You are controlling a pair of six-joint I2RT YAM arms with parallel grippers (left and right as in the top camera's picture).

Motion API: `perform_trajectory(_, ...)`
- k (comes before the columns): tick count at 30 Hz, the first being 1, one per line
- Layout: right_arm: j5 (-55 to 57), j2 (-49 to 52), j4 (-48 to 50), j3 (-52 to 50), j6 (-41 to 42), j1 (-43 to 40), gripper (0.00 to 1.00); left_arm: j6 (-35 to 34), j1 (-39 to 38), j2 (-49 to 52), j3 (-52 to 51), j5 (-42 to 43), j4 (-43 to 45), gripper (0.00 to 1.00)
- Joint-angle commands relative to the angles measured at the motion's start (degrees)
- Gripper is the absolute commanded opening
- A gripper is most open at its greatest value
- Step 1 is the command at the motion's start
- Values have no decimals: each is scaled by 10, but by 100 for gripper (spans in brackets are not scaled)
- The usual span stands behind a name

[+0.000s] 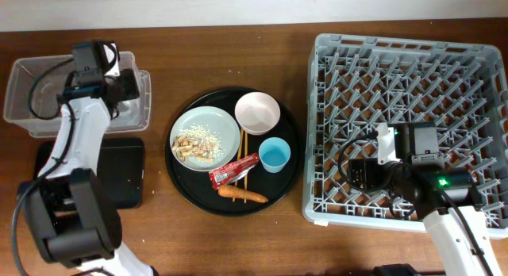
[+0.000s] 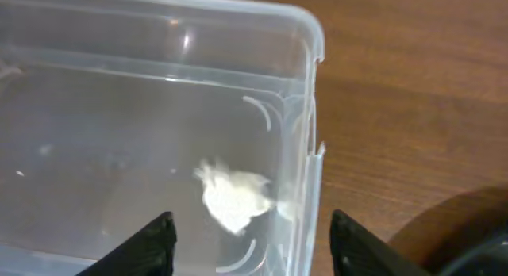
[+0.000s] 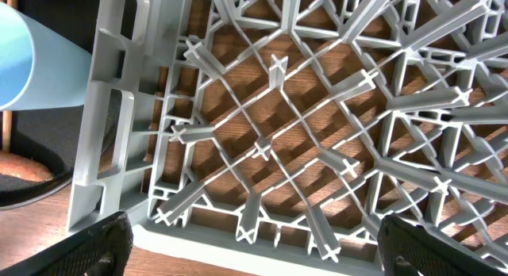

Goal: Sort waste into correct bins and load items into the dishwasher rack
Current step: 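Grasp the white tissue with the left gripper and drop it in the clear bin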

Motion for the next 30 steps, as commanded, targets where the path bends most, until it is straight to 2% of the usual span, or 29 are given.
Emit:
perform_trajectory(1, 2, 0, 0, 12, 7, 4, 98, 3, 2, 3, 4, -6, 9, 68)
perform_trajectory(2, 2, 0, 0, 12, 7, 3, 98, 3, 2, 3, 4, -6, 9, 68)
perform_trajectory(3, 2, 0, 0, 12, 7, 3, 98, 3, 1, 3, 4, 3, 5, 63)
perform_trajectory(6, 2, 0, 0, 12, 7, 4, 98, 3, -10, 13, 4, 4, -8, 24)
perform_trajectory(9, 2, 0, 0, 12, 7, 3, 98, 3, -10, 33, 4, -26, -8, 12)
perform_trajectory(14, 2, 0, 0, 12, 7, 3, 98, 3, -16, 60, 4, -23, -17, 0)
perform_trajectory(20, 2, 0, 0, 12, 7, 3, 98, 5, -68, 60, 4, 26, -17, 0)
perform_trajectory(26, 2, 0, -1, 12, 7, 3, 98, 5, -71, 25, 5, 49, -31, 0)
perform_trajectory(27, 2, 0, 0, 12, 7, 3, 98, 6, -71, 0, 5, 39, -27, 4)
perform_trajectory(28, 2, 0, 0, 12, 7, 3, 98, 7, -71, -26, 5, 25, -25, 14)
perform_trajectory(29, 2, 0, 0, 12, 7, 4, 98, 7, -71, -57, 5, 4, -25, 33)
perform_trajectory(30, 2, 0, 0, 12, 7, 4, 98, 7, -71, -89, 5, 3, -30, 35)
